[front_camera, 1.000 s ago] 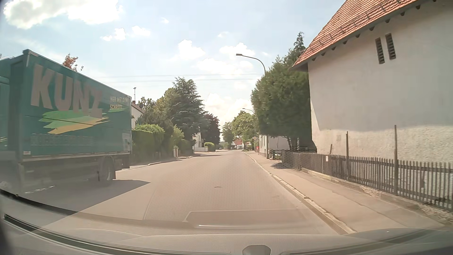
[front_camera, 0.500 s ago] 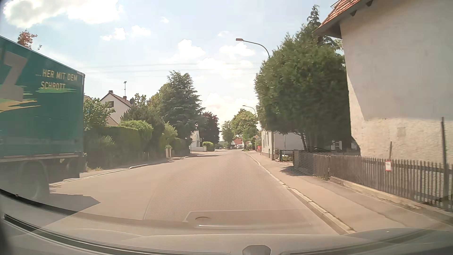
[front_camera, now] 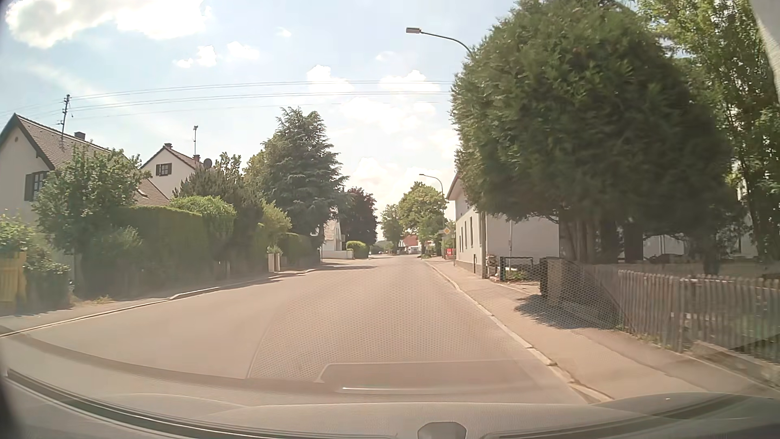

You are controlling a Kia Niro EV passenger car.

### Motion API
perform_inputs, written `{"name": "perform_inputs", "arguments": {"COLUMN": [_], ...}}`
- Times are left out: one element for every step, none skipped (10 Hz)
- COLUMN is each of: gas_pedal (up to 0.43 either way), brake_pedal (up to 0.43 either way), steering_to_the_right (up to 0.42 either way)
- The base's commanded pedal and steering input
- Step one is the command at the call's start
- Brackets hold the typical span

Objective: Follow the waypoints while adhering to traffic rules and regulations

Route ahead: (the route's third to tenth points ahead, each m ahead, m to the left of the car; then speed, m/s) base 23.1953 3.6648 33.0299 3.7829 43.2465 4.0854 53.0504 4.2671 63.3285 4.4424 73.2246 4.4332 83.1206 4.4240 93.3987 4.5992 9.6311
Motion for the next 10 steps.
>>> {"name": "perform_inputs", "arguments": {"gas_pedal": [0.268, 0.268, 0.268, 0.268, 0.268, 0.268, 0.260, 0.260, 0.260, 0.260], "brake_pedal": [0.000, 0.000, 0.000, 0.000, 0.000, 0.000, 0.000, 0.000, 0.000, 0.000], "steering_to_the_right": [-0.005, -0.005, -0.005, -0.005, -0.005, -0.003, -0.003, -0.003, -0.003, -0.003]}}
